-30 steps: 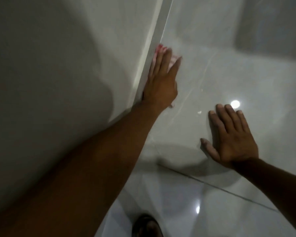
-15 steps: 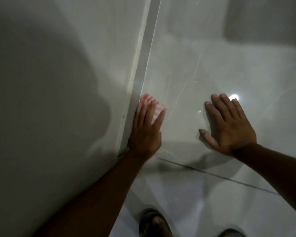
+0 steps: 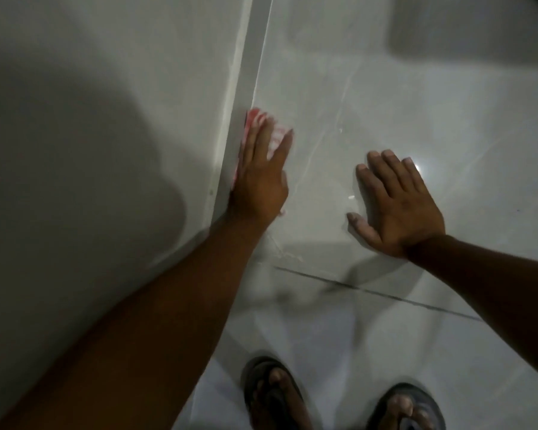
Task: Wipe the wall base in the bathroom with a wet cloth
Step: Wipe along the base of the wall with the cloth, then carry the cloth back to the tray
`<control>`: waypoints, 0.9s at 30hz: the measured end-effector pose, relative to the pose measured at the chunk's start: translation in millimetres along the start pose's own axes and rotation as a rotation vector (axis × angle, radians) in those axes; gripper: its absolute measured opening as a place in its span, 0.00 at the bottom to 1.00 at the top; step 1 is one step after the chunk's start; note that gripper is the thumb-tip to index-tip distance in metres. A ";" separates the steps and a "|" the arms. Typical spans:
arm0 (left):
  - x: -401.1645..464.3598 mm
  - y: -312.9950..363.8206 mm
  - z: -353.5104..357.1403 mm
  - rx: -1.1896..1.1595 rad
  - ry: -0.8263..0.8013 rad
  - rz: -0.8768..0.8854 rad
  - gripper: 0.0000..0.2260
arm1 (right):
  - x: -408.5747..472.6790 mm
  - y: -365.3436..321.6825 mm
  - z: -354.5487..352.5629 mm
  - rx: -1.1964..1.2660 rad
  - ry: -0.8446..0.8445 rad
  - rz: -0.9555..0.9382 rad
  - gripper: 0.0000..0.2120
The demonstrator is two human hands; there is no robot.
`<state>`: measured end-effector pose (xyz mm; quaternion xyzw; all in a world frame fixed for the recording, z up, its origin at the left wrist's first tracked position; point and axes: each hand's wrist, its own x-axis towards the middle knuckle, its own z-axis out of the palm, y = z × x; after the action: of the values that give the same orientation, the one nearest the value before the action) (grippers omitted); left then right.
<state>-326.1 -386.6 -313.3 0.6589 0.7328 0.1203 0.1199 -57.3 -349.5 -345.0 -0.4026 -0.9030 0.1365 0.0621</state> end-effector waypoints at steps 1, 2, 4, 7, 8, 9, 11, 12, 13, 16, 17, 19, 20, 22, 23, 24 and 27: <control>-25.8 3.4 -2.0 -0.033 0.005 -0.015 0.30 | 0.0 -0.8 -1.6 -0.002 -0.027 0.003 0.40; -47.9 7.2 -3.0 -0.055 0.000 -0.053 0.31 | 1.0 -1.6 -2.8 -0.009 -0.060 0.001 0.40; -74.8 19.6 -7.5 -0.061 -0.041 -0.140 0.32 | 0.8 -6.2 -8.5 -0.054 -0.128 0.010 0.41; -71.2 44.6 -15.3 -0.035 -0.163 -0.199 0.31 | 6.6 -22.8 -28.5 -0.129 -0.262 0.091 0.40; -62.2 56.8 -22.5 -0.031 -0.208 -0.184 0.31 | 8.8 -29.0 -39.9 -0.152 -0.275 0.125 0.38; -52.3 71.0 -31.3 -0.027 -0.240 -0.156 0.32 | 11.2 -34.1 -54.0 -0.177 -0.273 0.151 0.37; -31.1 110.7 -60.3 -0.052 -0.236 -0.112 0.34 | 17.3 -36.5 -101.7 -0.208 -0.264 0.188 0.35; -23.3 129.4 -75.9 -0.067 -0.217 -0.104 0.35 | 19.6 -36.3 -127.3 -0.201 -0.255 0.212 0.34; -9.6 151.5 -99.2 -0.081 -0.191 -0.082 0.35 | 24.1 -31.5 -164.6 -0.195 -0.233 0.236 0.33; 40.0 213.5 -176.2 -0.075 -0.166 -0.008 0.36 | 39.3 -4.0 -280.5 -0.207 -0.189 0.283 0.33; 55.1 229.9 -197.8 -0.073 -0.163 0.006 0.37 | 42.8 4.7 -311.3 -0.210 -0.181 0.295 0.32; 99.3 276.6 -246.5 -0.091 -0.128 0.058 0.38 | 51.2 30.6 -383.2 -0.226 -0.139 0.334 0.32; 122.1 300.3 -265.7 -0.087 -0.109 0.082 0.38 | 55.5 44.6 -413.9 -0.235 -0.114 0.359 0.32; 167.5 345.4 -292.4 -0.093 -0.069 0.110 0.39 | 64.2 75.4 -460.5 -0.245 -0.068 0.386 0.31; 190.9 368.2 -299.2 -0.093 -0.063 0.115 0.40 | 68.1 94.0 -476.4 -0.258 -0.069 0.399 0.31; 211.7 389.0 -300.8 -0.099 -0.074 0.112 0.41 | 70.3 112.0 -487.5 -0.273 -0.087 0.409 0.31; 268.5 434.9 -280.8 -0.107 -0.101 0.110 0.42 | 80.7 168.2 -496.4 -0.280 -0.153 0.422 0.31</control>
<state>-40.2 -80.1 92.1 0.6961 0.6810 0.1321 0.1851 118.4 -84.5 79.4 -0.5754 -0.8111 0.0500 -0.0925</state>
